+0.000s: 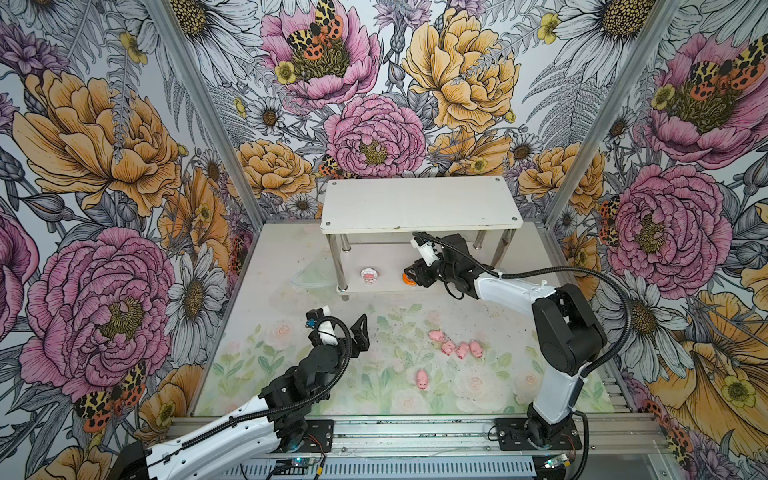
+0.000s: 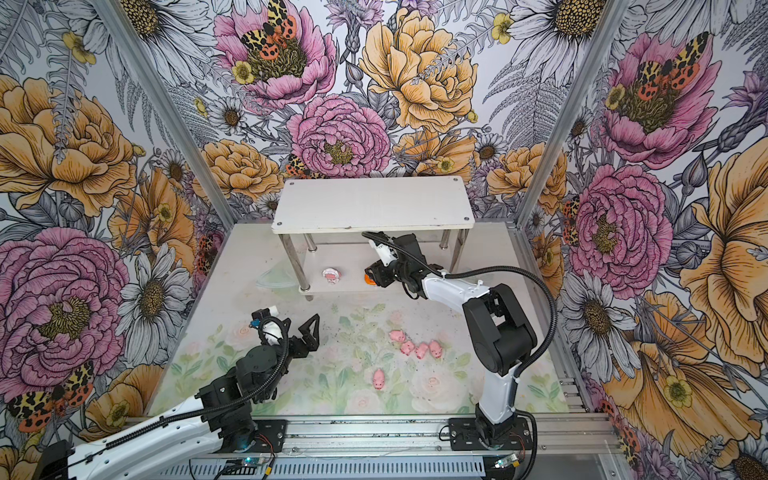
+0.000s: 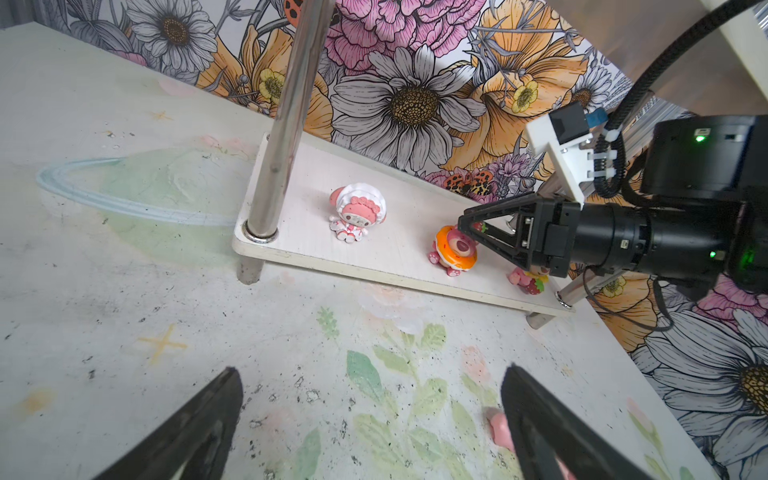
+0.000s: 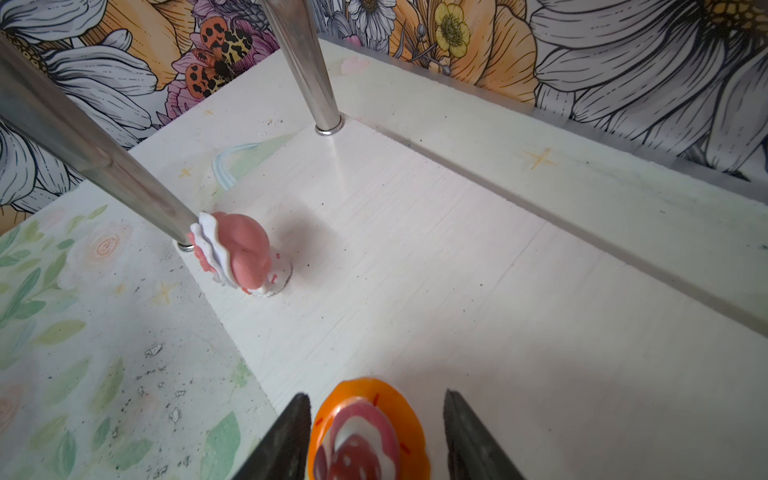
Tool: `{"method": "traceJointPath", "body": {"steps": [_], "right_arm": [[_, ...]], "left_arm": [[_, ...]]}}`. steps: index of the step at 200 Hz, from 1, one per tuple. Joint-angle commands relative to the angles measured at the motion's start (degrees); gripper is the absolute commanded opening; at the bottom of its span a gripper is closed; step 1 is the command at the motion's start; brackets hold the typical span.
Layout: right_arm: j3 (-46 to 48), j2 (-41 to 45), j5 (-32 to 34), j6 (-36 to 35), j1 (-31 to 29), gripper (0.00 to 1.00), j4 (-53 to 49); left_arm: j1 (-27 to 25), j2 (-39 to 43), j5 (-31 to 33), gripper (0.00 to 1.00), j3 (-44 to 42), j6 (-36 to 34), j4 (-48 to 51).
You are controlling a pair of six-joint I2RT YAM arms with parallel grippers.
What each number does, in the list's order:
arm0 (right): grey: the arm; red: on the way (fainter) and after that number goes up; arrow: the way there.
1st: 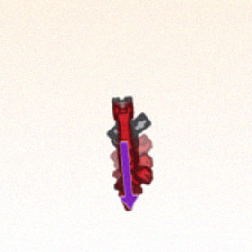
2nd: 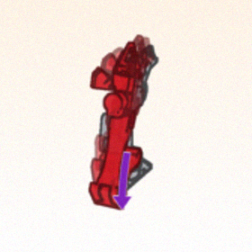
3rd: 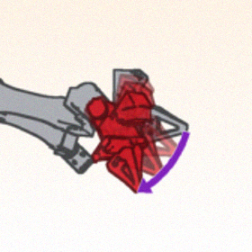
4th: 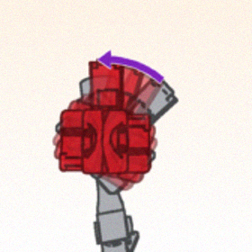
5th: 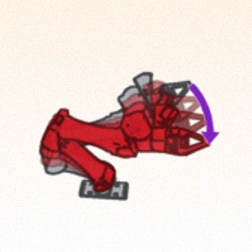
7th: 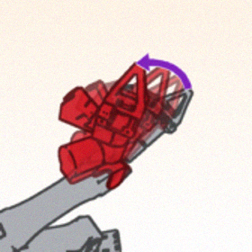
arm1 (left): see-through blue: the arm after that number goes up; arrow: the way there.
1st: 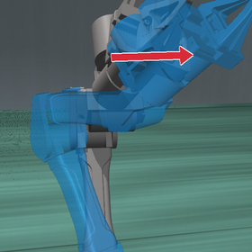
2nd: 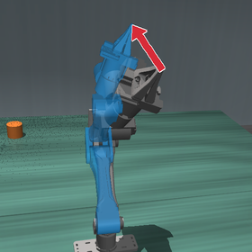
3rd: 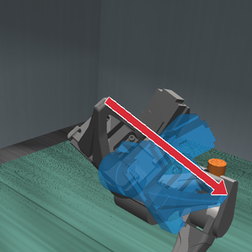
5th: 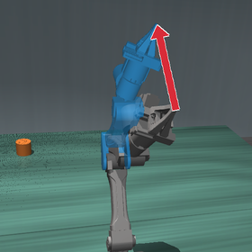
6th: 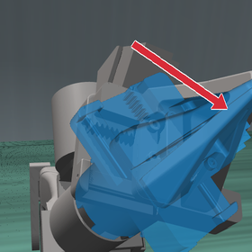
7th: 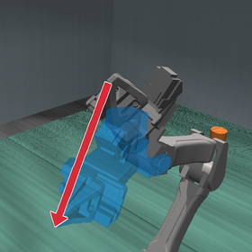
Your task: Place and organize the plastic toys onto the shelf
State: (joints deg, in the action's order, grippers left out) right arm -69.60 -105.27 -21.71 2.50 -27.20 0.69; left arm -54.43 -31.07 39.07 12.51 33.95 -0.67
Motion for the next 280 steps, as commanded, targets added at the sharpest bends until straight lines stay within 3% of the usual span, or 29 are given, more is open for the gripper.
{"method": "traceJointPath", "body": {"steps": [1, 86, 141, 201, 280], "right_arm": [[-2.1, -1.1, -1.1, 0.0, -0.2, 0.48, 0.5], [-2.5, -1.9, -4.5, -5.2, 1.8, 0.3, -0.9], [-3.5, -3.3, -10.0, -10.3, 3.9, 0.1, -1.9], [-6.0, -4.9, -18.7, -20.8, 5.1, 0.08, -4.8], [-20.0, -9.6, -23.6, -39.4, 5.6, 0.07, -26.4]], "left_arm": [[0.7, 0.6, -1.6, 0.99, -0.7, 0.6, 0.2], [1.3, 1.2, -2.3, 0.98, -1.0, 1.0, 0.6], [2.0, 1.0, -2.6, 0.99, -1.0, 1.4, 0.5], [2.6, 0.6, -3.5, 0.99, -1.0, 1.6, 0.5], [3.0, 1.2, -3.5, 0.99, 0.1, 2.0, 3.5]]}}
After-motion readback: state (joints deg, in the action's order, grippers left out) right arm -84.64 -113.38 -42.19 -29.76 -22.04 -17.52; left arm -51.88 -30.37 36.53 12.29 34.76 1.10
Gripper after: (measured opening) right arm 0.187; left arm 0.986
